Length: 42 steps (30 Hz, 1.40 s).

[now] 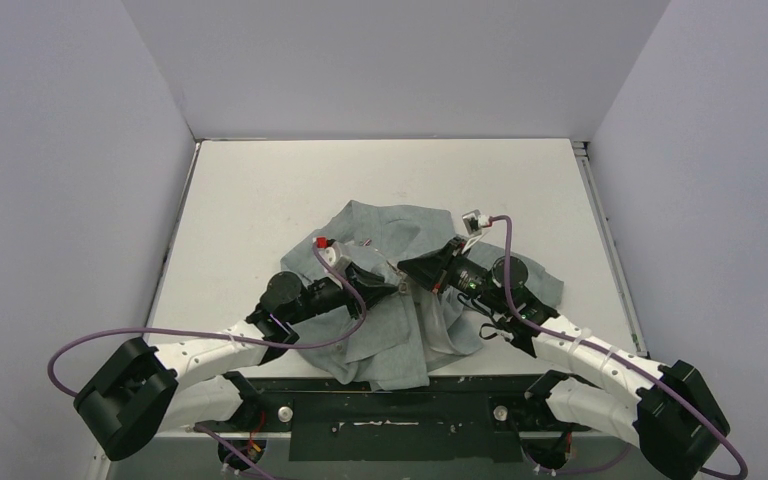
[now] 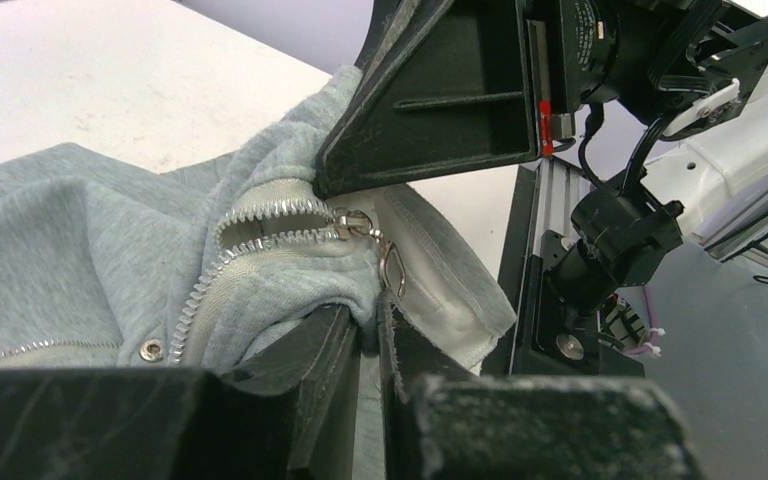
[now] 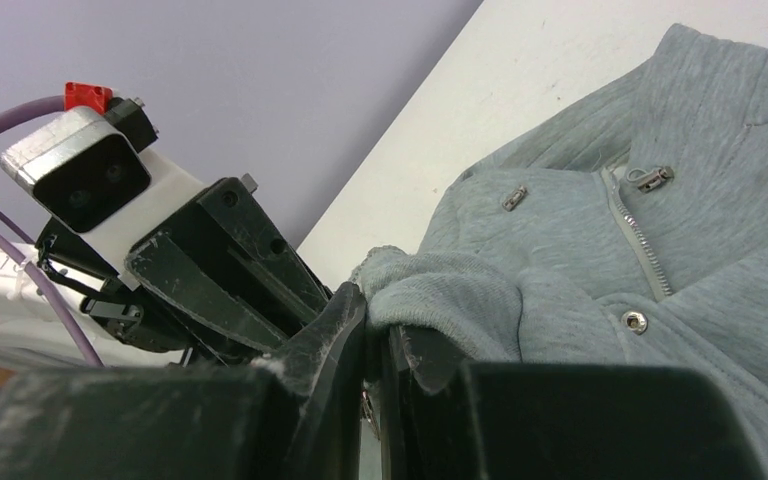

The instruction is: Zip up the jacket

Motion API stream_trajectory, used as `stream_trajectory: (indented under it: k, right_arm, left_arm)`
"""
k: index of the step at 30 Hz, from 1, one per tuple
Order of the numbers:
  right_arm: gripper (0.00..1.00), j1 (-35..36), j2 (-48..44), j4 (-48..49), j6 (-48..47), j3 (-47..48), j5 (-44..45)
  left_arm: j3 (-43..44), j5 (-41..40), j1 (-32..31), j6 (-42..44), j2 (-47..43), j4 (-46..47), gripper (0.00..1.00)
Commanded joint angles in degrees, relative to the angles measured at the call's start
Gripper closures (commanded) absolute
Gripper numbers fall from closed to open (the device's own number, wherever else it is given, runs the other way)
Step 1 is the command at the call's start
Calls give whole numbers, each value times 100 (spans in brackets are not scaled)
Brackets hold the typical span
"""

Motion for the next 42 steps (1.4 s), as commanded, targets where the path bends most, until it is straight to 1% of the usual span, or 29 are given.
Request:
stream_trajectory:
  k: [1,4,7,9,14,18,20,22,25,27,30,31,32,34,35,36,37,42]
  right_arm:
    - [100,-56,-63,772,65,25,274]
    - [100,-56,-3,808,47,58,242]
    - [100,-56,8,873,42,51,260]
    - [100,-56,21,821,-3,81,257]
    - [100,-63,51,643,-115,163,234]
    - [100,-64,26,619,-121,151,255]
    - [100,-73,13,615,-131,124,272]
    - [100,-81,-1,581,-138,110,299]
    - [100,-82,-9,538,-139,115,342]
    - [100,-82,-3,517,-132,139,353]
    - [100,-82,-14,469,-144,167,356]
    - [100,-82,-23,448,-147,168,366]
    - [100,-82,-38,434,-148,162,387]
    - [100,-82,-74,426,-140,139,418]
    - [100,-82,-90,428,-135,130,431]
    - [100,-82,-103,428,-129,126,438]
    - [100,-82,-114,426,-118,117,441]
    - [100,-84,-150,409,-115,124,443]
  left_arm:
    - [96,82,-69,22,-126,-487,83]
    - [134,70,-61,8,-175,-727,80]
    - [214,4,-68,17,-296,-1189,77]
    - [284,-45,-69,115,-467,-1625,74]
    - [443,-360,-69,451,-1211,-2766,66]
    - [741,-731,-81,1115,-1845,-3776,63]
    - [876,-991,-91,1485,-2072,-4184,60]
    - [1059,-1248,-116,1881,-2171,-4474,58]
    - [1424,-1555,-252,2570,-2035,-4841,56]
    - [1610,-1904,-517,3018,-1912,-4897,53]
    - [1826,-2845,-1307,3691,-1699,-4852,51]
    - [1892,-3211,-1598,3905,-1600,-4841,44]
    - [1947,-3564,-1877,4145,-1506,-4805,41]
    - [2036,-4215,-2395,4531,-1299,-4698,38]
    - [2055,-4483,-2601,4679,-1216,-4617,33]
    - [2066,-4734,-2797,4837,-1137,-4541,22]
    - [2065,-4941,-2950,4933,-1070,-4467,20]
    - [2087,-5678,-3382,5200,-697,-4167,18]
